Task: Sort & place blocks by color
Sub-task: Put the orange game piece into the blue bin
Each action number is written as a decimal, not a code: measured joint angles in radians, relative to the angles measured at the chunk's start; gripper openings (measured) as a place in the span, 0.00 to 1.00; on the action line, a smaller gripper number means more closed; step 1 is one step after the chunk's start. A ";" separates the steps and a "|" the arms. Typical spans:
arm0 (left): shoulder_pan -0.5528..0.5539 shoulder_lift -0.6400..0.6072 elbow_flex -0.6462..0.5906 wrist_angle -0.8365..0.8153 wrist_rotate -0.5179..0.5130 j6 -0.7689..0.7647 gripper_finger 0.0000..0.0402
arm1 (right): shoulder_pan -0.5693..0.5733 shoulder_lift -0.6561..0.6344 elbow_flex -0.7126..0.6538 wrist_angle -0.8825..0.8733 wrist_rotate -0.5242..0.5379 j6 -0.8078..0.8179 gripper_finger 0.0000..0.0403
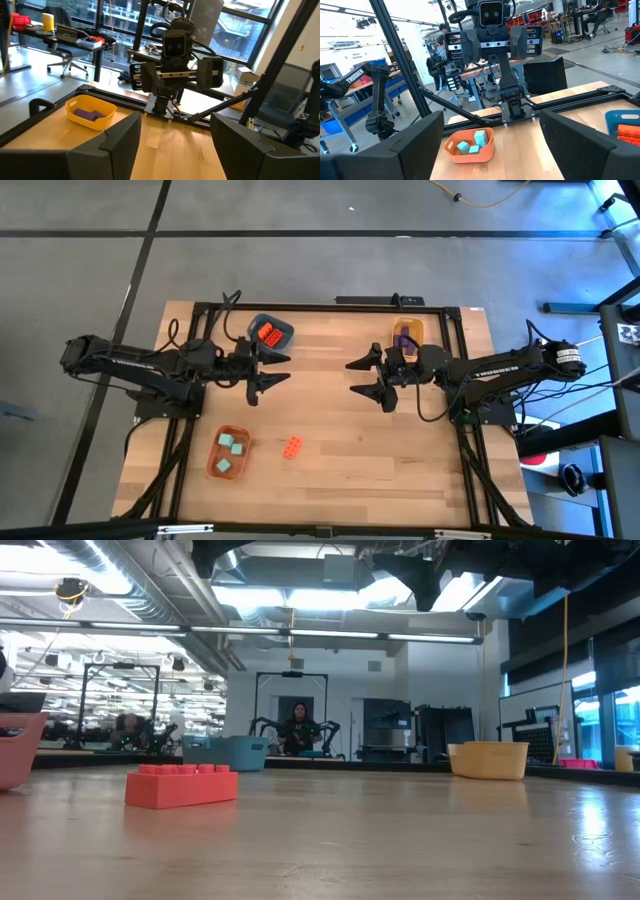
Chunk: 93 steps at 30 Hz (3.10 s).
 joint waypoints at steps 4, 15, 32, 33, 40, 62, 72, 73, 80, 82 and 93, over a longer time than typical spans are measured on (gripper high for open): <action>0.000 0.000 0.000 0.000 0.001 0.000 0.57 | 0.000 0.000 0.000 0.000 0.000 0.000 0.82; -0.024 0.002 0.114 -0.276 -0.071 -0.085 0.57 | 0.000 0.000 0.000 0.000 0.000 0.000 0.82; -0.239 0.032 0.546 -1.177 -0.087 -0.581 0.57 | 0.000 0.000 0.000 -0.021 0.000 0.046 0.82; -0.239 0.034 0.545 -1.177 -0.098 -0.621 0.57 | 0.000 0.000 0.000 -0.025 0.000 0.051 0.82; -0.280 0.228 0.494 -1.174 -0.111 -0.859 0.57 | 0.000 0.000 0.000 -0.051 0.000 0.145 0.82; -0.369 0.969 0.748 -1.163 -0.047 -1.160 0.57 | 0.000 0.000 0.000 -0.168 0.000 0.177 0.82; -0.369 1.048 0.749 -1.142 -0.017 -1.205 0.57 | 0.000 0.000 0.000 -0.170 0.000 0.176 0.82; -0.369 1.055 0.749 -1.135 -0.007 -1.201 0.57 | 0.000 0.000 0.000 -0.170 0.000 0.176 0.82; -0.369 1.094 0.749 -1.117 -0.006 -1.203 0.57 | 0.000 0.000 0.000 -0.170 0.000 0.177 0.82; -0.369 1.097 0.749 -1.112 -0.013 -1.191 0.57 | 0.000 0.000 0.000 -0.170 0.000 0.176 0.82; -0.369 1.154 0.754 -1.120 0.017 -1.131 0.57 | 0.000 0.000 0.000 -0.170 0.000 0.181 0.82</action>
